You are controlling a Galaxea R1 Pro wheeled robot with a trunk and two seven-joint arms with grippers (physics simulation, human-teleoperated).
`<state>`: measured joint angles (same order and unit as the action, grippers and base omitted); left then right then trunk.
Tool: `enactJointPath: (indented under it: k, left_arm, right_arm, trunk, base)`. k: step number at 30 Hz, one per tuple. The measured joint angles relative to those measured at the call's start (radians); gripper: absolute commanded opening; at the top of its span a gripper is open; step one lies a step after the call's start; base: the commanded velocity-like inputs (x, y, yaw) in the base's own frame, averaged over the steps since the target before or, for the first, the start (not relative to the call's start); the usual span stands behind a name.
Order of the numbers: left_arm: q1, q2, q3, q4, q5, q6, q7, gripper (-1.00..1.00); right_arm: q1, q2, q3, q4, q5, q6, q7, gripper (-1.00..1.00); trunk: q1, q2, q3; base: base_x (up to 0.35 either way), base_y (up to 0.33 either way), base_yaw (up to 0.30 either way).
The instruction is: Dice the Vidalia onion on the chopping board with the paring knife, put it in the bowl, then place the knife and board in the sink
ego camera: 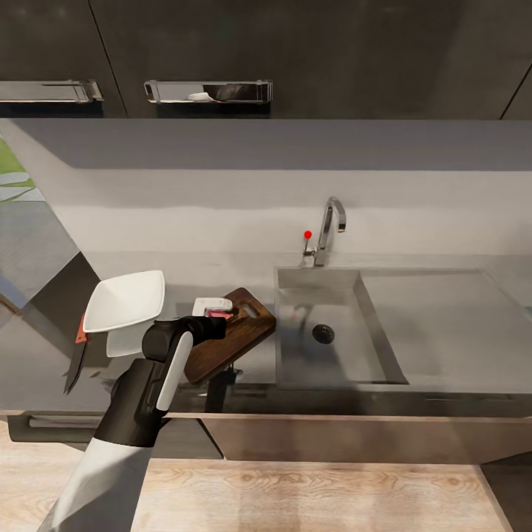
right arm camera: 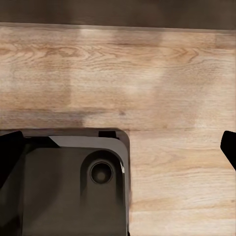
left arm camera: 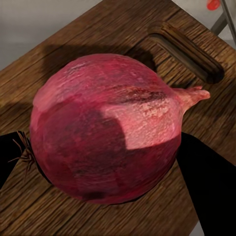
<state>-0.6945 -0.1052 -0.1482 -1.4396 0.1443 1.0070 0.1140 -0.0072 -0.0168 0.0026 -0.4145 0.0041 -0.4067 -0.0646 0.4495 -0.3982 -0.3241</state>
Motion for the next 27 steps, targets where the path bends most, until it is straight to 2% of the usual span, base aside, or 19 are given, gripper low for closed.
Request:
enactJointPath:
  k: [27]
  left_arm:
    - [0.0, 0.0, 0.0, 0.0, 0.0, 0.0, 0.0, -1.0]
  right_arm:
    - [0.0, 0.0, 0.0, 0.0, 0.0, 0.0, 0.0, 1.0]
  trunk:
    - [0.0, 0.0, -0.019]
  base:
    - [0.0, 0.0, 0.0]
